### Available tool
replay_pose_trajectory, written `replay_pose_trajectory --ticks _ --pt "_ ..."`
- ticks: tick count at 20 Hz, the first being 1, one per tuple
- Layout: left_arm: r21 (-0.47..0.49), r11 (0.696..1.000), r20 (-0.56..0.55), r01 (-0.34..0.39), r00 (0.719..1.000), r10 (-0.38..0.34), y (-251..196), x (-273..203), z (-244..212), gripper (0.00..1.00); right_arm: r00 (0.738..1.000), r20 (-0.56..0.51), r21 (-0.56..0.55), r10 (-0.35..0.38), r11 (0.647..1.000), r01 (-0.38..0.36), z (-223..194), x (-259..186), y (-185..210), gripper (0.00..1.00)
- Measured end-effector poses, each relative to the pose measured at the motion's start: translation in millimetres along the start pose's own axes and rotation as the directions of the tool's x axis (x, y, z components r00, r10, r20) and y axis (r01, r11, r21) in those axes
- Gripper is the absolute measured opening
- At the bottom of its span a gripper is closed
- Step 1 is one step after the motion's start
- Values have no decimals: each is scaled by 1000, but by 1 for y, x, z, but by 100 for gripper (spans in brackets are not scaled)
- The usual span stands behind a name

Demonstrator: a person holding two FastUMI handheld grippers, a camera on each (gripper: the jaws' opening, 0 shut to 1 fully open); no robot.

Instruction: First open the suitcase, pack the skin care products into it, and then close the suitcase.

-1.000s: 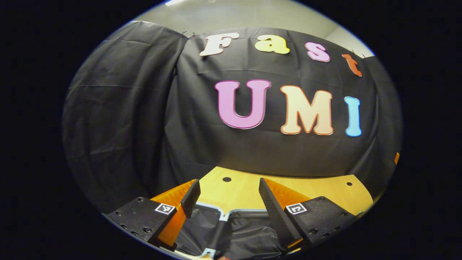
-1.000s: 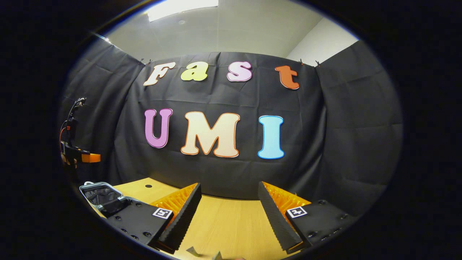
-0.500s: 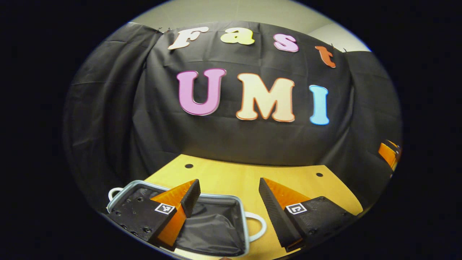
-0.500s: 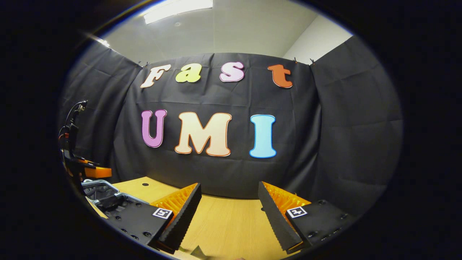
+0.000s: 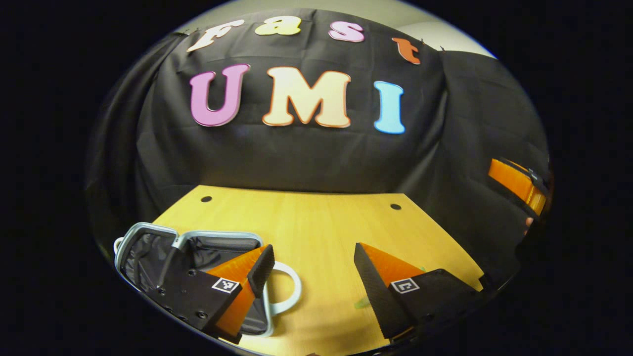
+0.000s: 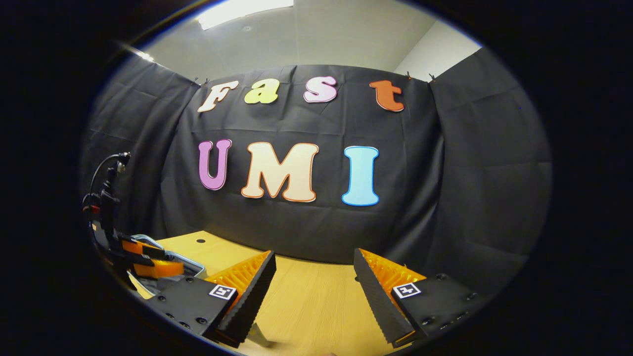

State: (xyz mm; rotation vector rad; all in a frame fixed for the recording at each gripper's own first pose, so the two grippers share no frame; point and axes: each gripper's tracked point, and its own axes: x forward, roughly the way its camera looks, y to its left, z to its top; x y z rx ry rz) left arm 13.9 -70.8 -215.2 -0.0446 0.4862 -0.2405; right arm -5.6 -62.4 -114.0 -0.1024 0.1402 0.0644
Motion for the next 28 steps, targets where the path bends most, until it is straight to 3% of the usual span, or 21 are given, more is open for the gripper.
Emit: replay_pose_trajectory --ticks 3,8,13,16,19,20,21,22,24,25,28 --pt "7 998 -44 67 997 -66 -31 12 -24 95 1000 -18 -3 16 1000 -16 -7 -2 0 99" --pt "1 994 -147 109 983 -107 -59 29 -76 95 998 -47 -11 40 999 -41 -19 -5 1 99" --pt "-34 990 -216 138 966 -142 -77 44 -114 87 995 -85 -19 47 999 -49 -35 -7 -1 100" --pt "-52 987 -255 153 954 -161 -84 53 -134 76 993 -107 -26 48 998 -51 -45 -10 -1 99" --pt "-64 984 -286 168 941 -180 -93 62 -152 72 990 -108 -14 95 995 -97 -51 -16 10 100" --pt "-56 985 -292 165 940 -174 -94 65 -157 57 988 -101 -13 114 993 -115 -53 -19 14 99" --pt "-49 985 -299 164 939 -171 -94 67 -161 51 987 -95 -16 132 991 -134 -54 -22 19 99" --pt "-45 986 -307 159 937 -165 -93 69 -167 31 984 -90 -21 153 988 -155 -57 -24 25 99" --pt "-64 981 -335 183 922 -193 -98 68 -176 17 976 -88 -33 201 978 -204 -64 -30 38 99" --pt "-72 978 -325 197 922 -209 -100 67 -171 19 971 -88 -41 224 973 -228 -68 -32 45 100" --pt "-79 977 -306 199 928 -214 -99 71 -165 12 960 -111 -68 259 961 -267 -89 -36 57 99"
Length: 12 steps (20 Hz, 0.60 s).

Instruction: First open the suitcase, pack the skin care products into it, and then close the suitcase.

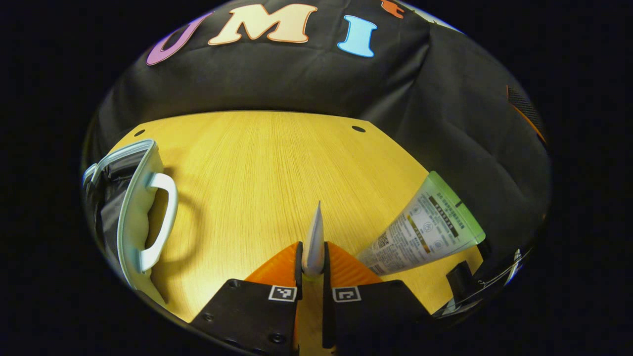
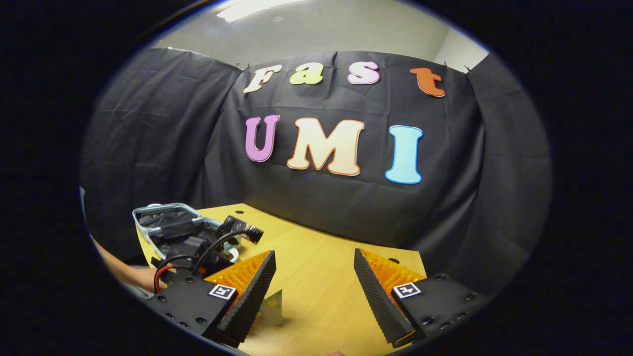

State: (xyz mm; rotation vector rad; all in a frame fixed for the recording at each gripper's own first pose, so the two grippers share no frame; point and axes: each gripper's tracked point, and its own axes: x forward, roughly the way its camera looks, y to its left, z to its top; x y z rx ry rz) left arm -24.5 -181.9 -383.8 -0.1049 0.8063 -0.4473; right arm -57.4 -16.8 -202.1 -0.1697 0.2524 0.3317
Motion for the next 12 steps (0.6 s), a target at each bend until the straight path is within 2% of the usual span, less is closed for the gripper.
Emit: replay_pose_trajectory --ticks 3,8,12 --pt "-3 1000 48 8 999 -8 -1 -20 23 10 999 -30 13 39 999 -38 -20 5 14 100" --pt "38 997 101 -61 993 57 20 -72 68 10 990 -102 56 99 994 -93 -65 20 40 99" --pt "7 995 122 -101 988 99 34 -111 83 10 976 -181 73 118 992 -106 -114 35 57 99"
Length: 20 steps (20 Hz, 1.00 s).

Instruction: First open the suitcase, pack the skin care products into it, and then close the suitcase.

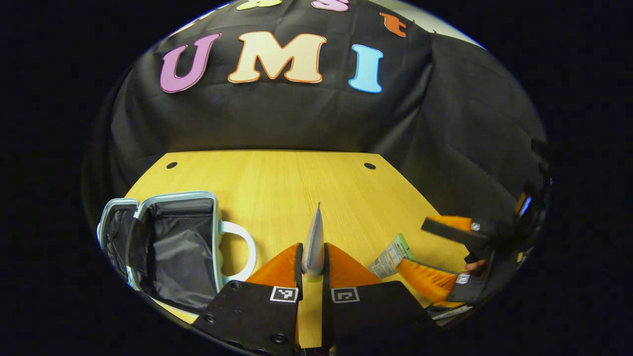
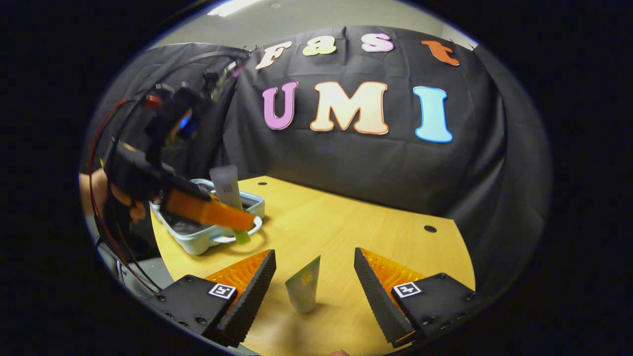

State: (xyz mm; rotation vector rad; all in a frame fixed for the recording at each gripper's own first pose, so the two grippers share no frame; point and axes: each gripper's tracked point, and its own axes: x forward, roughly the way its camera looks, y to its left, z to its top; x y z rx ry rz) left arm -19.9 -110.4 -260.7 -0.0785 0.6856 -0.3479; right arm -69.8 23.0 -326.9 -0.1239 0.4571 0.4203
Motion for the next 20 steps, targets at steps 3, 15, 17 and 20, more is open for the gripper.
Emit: replay_pose_trajectory --ticks 3,15,17,20 --pt "-20 999 -7 -34 999 34 13 -23 -1 10 998 -64 5 5 1000 -5 -34 12 6 99" --pt "-96 987 -48 -130 991 126 42 -63 -24 10 982 -187 29 4 1000 1 -84 45 4 44" --pt "-97 986 -58 -137 990 132 45 -62 -27 10 981 -195 54 10 999 1 -84 46 4 36" --pt "-97 985 -79 -145 987 138 50 -61 -29 10 973 -229 88 23 996 -3 -84 45 3 19"
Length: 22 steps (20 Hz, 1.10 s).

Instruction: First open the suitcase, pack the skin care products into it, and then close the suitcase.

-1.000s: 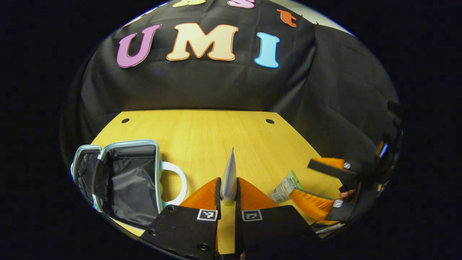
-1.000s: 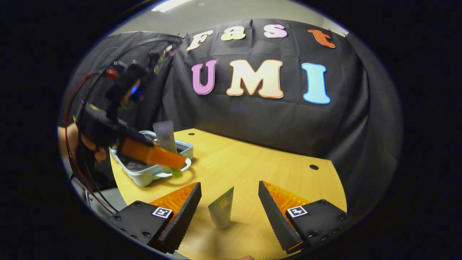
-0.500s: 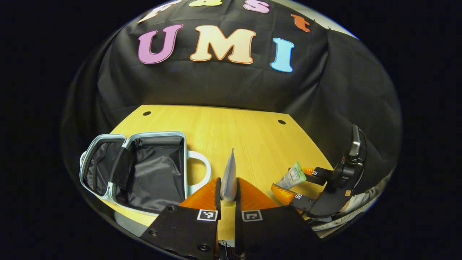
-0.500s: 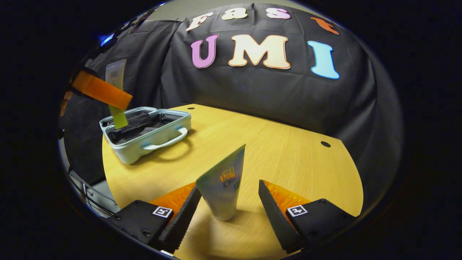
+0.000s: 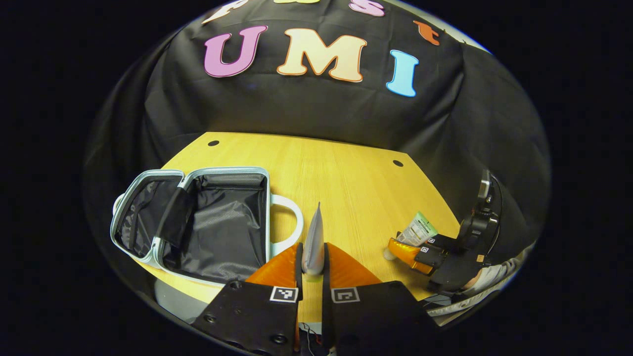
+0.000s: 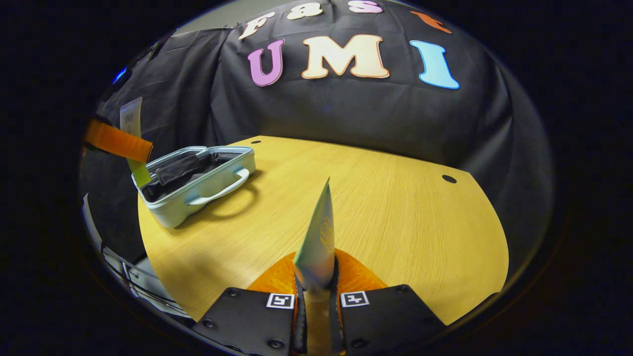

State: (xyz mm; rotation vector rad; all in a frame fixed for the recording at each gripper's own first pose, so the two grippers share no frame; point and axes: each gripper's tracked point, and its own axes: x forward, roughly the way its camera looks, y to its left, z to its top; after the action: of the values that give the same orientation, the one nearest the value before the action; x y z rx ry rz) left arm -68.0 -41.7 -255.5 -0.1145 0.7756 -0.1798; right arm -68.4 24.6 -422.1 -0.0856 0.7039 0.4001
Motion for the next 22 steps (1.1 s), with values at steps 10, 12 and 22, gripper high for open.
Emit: replay_pose_trajectory --ticks 10,12,22 --pt "6 990 -131 -140 982 139 95 -1 -1 10 990 71 25 119 992 -121 92 -29 45 16" --pt "30 986 -183 -161 969 164 124 6 -7 10 986 80 50 145 988 -149 111 -30 68 16" --pt "18 996 -407 -90 909 89 201 48 -56 13 955 -58 176 290 945 -276 145 -4 210 16"
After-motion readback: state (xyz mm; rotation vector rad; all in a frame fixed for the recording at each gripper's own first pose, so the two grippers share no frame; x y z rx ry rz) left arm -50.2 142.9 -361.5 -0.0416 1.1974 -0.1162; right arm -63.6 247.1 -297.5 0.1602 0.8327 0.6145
